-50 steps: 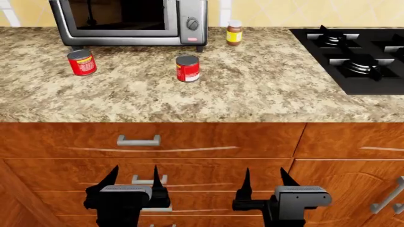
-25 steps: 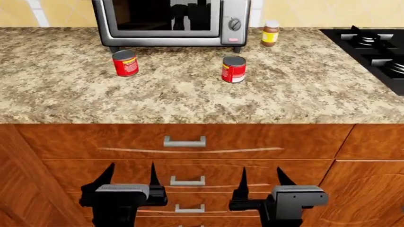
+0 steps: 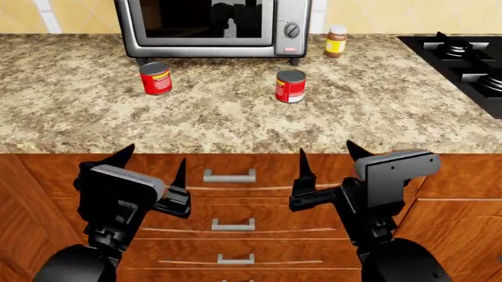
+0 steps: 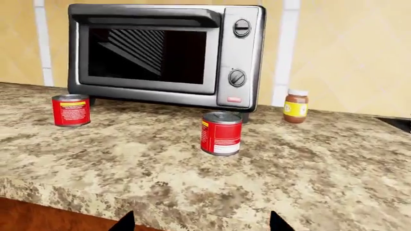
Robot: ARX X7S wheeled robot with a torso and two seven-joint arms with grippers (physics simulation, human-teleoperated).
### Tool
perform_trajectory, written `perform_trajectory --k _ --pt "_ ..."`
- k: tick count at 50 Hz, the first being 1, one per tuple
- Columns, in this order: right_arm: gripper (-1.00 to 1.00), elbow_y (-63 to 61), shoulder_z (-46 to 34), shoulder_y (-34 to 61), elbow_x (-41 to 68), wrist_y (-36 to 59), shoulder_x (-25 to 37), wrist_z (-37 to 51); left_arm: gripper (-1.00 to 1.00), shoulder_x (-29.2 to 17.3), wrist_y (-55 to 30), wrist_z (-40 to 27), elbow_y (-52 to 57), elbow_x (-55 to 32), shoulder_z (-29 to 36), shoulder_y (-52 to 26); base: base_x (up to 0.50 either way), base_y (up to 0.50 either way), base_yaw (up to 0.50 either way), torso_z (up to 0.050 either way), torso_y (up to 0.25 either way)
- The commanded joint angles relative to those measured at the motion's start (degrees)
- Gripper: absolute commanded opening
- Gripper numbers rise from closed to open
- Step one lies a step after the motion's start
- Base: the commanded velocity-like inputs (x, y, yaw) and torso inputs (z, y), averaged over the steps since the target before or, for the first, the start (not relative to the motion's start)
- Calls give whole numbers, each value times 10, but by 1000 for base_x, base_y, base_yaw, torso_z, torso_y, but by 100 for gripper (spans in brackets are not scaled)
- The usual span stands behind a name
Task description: Pick the cans from the counter and place them in their designated side in the cabinet.
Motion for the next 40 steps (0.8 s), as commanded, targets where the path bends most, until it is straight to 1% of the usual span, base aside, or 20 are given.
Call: perform_trajectory --k 1,5,8,14,18,21,24,30,33,36,40 --pt "100 -111 34 141 80 214 40 -20 100 -64 -146 36 64 -69 -50 -83 0 0 0 0 0" --pt "100 -106 51 190 105 255 44 -31 100 -80 -166 30 60 -71 -70 -111 0 0 0 0 0" --pt "100 -87 55 218 110 264 46 -37 100 -89 -178 26 56 -72 -83 -128 0 0 0 0 0" --pt "100 -11 60 271 113 245 42 -57 100 -104 -197 14 24 -68 -102 -177 0 0 0 0 0" --pt "100 47 34 314 99 231 59 -75 100 -117 -210 14 -19 -64 -107 -213 0 0 0 0 0" --pt "100 94 11 342 87 213 69 -91 100 -132 -204 20 -81 -48 -88 -254 0 0 0 0 0" --pt "100 153 -10 373 73 186 74 -109 100 -141 -169 25 -169 -19 -60 -303 0 0 0 0 0" --pt "100 274 -36 414 57 134 73 -145 100 -134 -89 14 -369 35 -22 -410 0 0 0 0 0" --pt "100 322 -42 424 49 112 72 -155 100 -126 -51 0 -460 57 -9 -446 0 0 0 0 0" --pt "100 358 -48 427 44 94 71 -163 100 -116 -25 -7 -511 70 2 -463 0 0 0 0 0" --pt "100 386 -51 432 42 79 68 -171 100 -110 -9 -10 -544 81 14 -481 89 0 0 0 0"
